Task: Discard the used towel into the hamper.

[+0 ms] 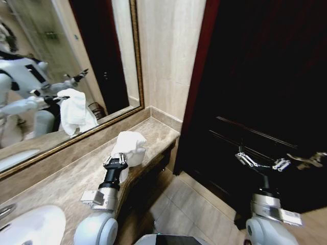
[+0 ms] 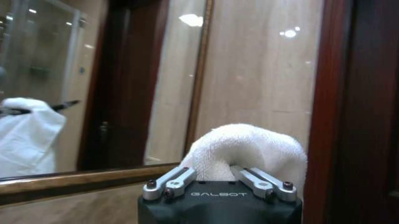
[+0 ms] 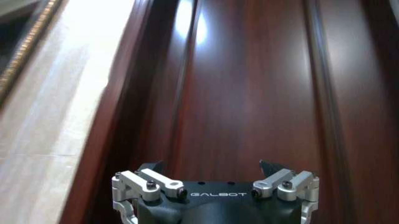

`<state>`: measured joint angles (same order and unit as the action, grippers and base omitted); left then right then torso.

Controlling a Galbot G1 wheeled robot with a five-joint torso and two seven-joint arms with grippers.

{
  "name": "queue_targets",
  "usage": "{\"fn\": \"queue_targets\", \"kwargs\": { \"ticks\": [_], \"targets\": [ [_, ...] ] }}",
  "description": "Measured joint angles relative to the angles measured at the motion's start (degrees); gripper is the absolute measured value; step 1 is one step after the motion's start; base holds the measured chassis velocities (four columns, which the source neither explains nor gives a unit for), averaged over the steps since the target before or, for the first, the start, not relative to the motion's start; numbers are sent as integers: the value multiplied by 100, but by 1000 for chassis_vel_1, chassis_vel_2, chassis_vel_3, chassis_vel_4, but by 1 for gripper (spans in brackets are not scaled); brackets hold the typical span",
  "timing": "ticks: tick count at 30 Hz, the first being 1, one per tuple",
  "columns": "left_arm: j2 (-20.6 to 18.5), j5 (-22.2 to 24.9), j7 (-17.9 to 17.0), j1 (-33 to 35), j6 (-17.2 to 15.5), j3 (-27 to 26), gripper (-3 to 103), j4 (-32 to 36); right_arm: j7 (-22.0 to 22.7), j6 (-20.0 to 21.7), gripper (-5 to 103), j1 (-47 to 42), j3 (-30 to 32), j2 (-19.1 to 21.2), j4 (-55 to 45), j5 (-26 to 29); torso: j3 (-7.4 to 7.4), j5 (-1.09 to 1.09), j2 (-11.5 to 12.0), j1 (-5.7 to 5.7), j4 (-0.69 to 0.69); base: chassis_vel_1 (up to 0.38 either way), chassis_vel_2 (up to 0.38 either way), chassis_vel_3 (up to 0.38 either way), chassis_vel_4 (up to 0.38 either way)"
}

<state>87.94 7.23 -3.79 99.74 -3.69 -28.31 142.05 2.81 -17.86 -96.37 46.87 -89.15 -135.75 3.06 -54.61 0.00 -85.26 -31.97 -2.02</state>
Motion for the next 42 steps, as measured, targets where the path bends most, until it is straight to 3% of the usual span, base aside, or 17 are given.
{"fn": "queue_targets", "kwargs": {
  "ticks": [10,24,26,35,42],
  "targets": [
    [-121,85,73,-65,55,22,6,-70,-265,67,100,23,9,83,-243,278,0,-1,1,-1,1,-125,-130,-123,-119],
    [-296,243,120,-275,68,-26,6,-199,-225,255,100,144,199,374,-454,357,0,-1,1,-1,-1,-128,-119,-124,-117],
    [-416,360,124,-399,52,-51,6,-266,-251,464,100,43,222,384,-555,399,0,0,1,-1,1,-134,-121,-123,-126],
    [-989,872,115,-859,-84,90,6,-569,-466,666,100,-441,230,-1,-758,470,0,-1,1,0,2,-129,-130,-127,-126],
    [-1004,936,103,-1043,-140,317,6,-713,-415,669,100,-524,324,-68,-760,559,0,0,1,0,0,-125,-124,-132,-131]
  ]
}}
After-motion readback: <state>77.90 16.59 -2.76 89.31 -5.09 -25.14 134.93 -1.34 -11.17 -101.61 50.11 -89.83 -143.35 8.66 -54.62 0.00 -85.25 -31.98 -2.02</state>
